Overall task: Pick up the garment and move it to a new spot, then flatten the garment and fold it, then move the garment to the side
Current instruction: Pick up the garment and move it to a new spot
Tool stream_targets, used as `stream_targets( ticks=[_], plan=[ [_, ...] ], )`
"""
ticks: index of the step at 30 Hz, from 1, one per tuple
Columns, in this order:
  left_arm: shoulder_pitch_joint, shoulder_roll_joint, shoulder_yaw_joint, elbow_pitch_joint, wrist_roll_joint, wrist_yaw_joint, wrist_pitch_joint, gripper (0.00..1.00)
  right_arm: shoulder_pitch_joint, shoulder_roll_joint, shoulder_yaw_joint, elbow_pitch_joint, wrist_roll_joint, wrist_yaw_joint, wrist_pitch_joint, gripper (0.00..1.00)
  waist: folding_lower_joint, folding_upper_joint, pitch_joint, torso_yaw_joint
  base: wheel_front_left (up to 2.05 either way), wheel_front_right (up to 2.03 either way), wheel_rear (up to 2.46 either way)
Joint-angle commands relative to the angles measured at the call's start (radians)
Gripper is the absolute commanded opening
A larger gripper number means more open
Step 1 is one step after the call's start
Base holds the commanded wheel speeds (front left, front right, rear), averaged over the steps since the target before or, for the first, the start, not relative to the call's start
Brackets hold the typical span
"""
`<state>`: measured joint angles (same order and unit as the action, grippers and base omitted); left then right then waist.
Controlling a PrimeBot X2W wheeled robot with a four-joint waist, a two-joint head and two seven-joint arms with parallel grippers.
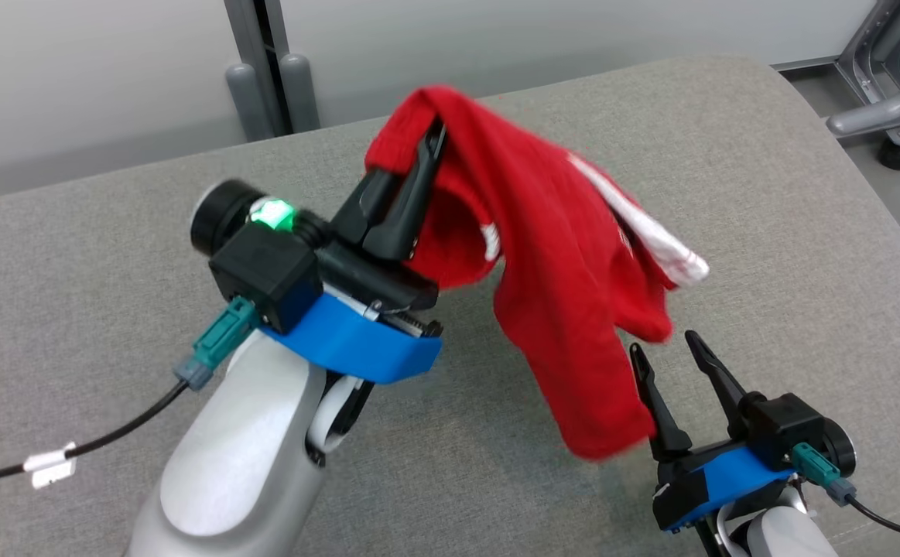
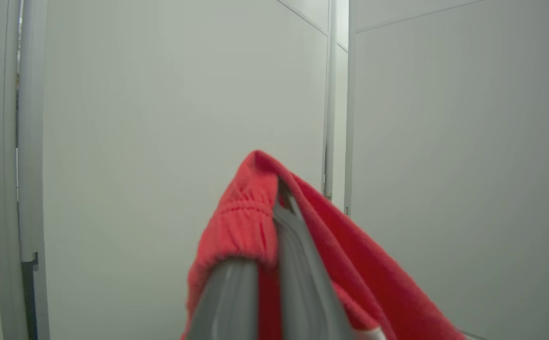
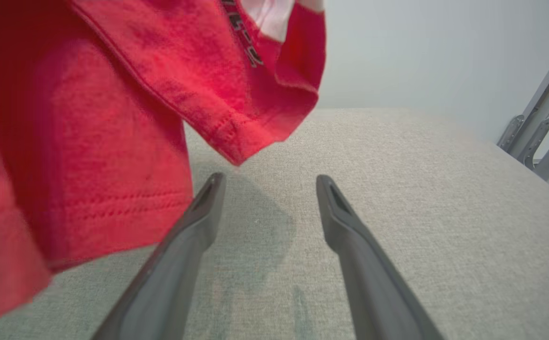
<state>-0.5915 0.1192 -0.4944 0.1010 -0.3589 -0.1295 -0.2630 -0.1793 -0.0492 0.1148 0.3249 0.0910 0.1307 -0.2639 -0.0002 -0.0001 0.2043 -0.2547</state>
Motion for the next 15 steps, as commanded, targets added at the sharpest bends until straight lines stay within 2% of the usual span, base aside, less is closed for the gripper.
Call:
stream_targets(
  ticks=[1, 6, 11, 12, 13, 14, 15],
  plan=[
    [0.035, 0.011, 0.010, 0.018, 0.004, -0.002, -0.003, 0.00, 0.006, -0.003, -0.003, -0.004, 0.005, 0.000, -0.001, 1.00, 0.0002, 0.0001, -0.002, 0.003, 0.00, 0.00, 0.00],
    [0.138, 0.037, 0.051, 0.125, 0.007, -0.002, -0.003, 0.00, 0.009, -0.003, -0.009, -0.003, 0.000, 0.000, -0.001, 1.00, 0.0002, 0.0001, -0.005, 0.035, 0.00, 0.00, 0.00],
    [0.234, 0.066, 0.137, 0.279, 0.023, -0.001, -0.003, 0.02, -0.001, -0.003, -0.005, 0.001, -0.007, 0.000, -0.001, 1.00, 0.0002, 0.0001, -0.014, 0.069, 0.00, 0.00, 0.00],
    [0.251, 0.067, 0.158, 0.308, 0.026, 0.001, -0.003, 0.33, -0.003, -0.003, -0.006, 0.002, -0.009, 0.000, -0.001, 1.00, 0.0002, 0.0001, -0.018, 0.077, 0.00, 0.00, 0.00],
    [0.267, 0.069, 0.179, 0.328, 0.031, 0.001, -0.003, 0.85, -0.004, -0.003, -0.004, 0.003, -0.010, 0.000, -0.001, 1.00, 0.0002, 0.0001, -0.021, 0.082, 0.00, 0.00, 0.00],
    [0.279, 0.071, 0.197, 0.343, 0.042, 0.002, -0.003, 0.97, -0.004, -0.003, -0.003, 0.004, -0.012, 0.000, -0.001, 1.00, 0.0002, 0.0001, -0.027, 0.089, 0.00, 0.00, 0.00],
    [0.294, 0.072, 0.215, 0.358, 0.049, 0.002, -0.003, 1.00, -0.001, -0.003, -0.006, 0.005, -0.012, 0.000, -0.001, 1.00, 0.0002, 0.0001, -0.033, 0.096, 0.00, 0.00, 0.00]
  ],
)
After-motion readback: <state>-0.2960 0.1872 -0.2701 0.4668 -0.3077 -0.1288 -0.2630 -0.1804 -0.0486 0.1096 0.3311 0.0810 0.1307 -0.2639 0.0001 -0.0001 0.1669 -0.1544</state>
